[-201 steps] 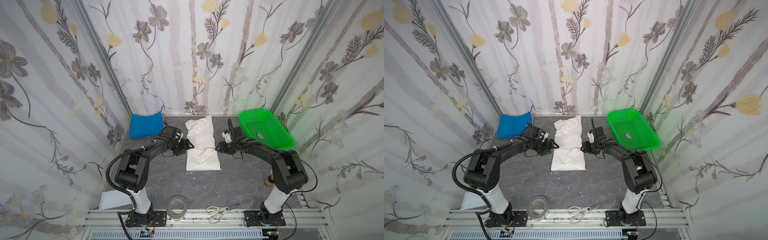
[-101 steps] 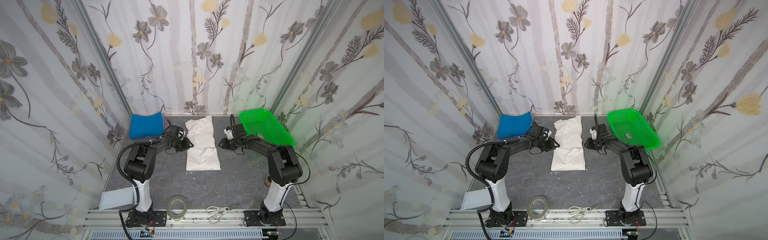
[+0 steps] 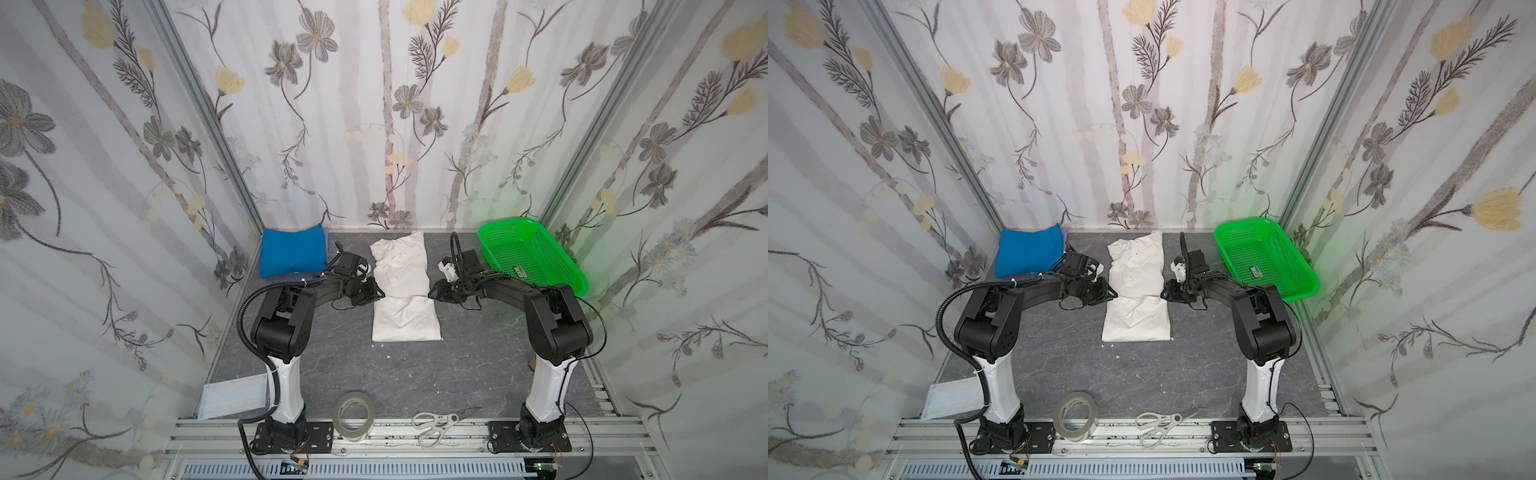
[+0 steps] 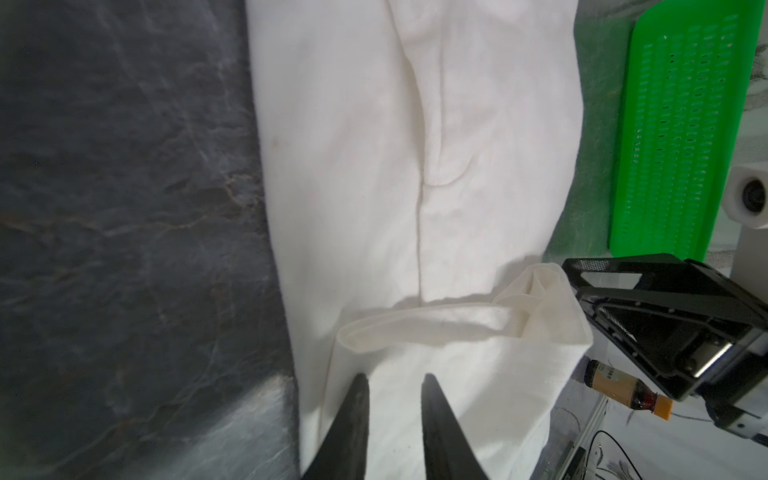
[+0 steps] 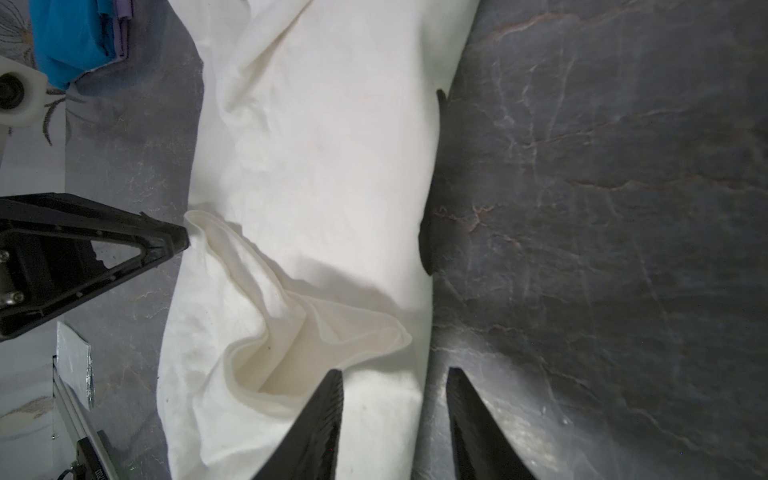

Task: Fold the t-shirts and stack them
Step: 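Lift the strip's near end with both grippers and fold it away from the robot, then lay the folded end down on the strip's middle and open both grippers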

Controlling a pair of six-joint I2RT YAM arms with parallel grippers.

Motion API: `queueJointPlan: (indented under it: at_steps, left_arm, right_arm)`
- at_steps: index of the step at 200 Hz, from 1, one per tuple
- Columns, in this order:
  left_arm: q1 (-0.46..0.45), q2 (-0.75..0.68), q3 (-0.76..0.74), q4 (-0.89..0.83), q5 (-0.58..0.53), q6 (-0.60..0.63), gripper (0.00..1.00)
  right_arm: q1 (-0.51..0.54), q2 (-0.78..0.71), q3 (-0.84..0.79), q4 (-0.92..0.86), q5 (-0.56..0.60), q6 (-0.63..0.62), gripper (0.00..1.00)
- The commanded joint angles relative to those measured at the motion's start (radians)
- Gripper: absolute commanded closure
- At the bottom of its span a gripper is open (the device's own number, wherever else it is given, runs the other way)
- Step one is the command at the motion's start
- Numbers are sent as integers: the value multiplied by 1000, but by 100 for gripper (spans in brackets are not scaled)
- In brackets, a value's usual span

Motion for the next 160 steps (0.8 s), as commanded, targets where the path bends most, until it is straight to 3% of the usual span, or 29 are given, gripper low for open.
queueJointPlan:
  at_steps: [1,22,59,88,125,160]
  left_arm:
    - [3,3,5,5,-19,20,68]
    - [5,-5,2,-18,-51,32,59]
    - [8,-11,-3,-24,-68,36,52]
    - [10,-9,-1,-25,-65,36,52]
    - [10,-8,-4,-2,-36,26,69]
    - [8,-12,-7,7,-17,22,89]
  right_arm:
    - [11,14,8,30,-11,-10,57]
    - [13,23,8,32,-6,-8,58]
    - [14,14,7,35,-3,-3,80]
    - [14,-8,-1,31,9,-2,91]
    - [13,-20,-3,30,5,-2,100]
    - [14,-34,-4,30,3,1,100]
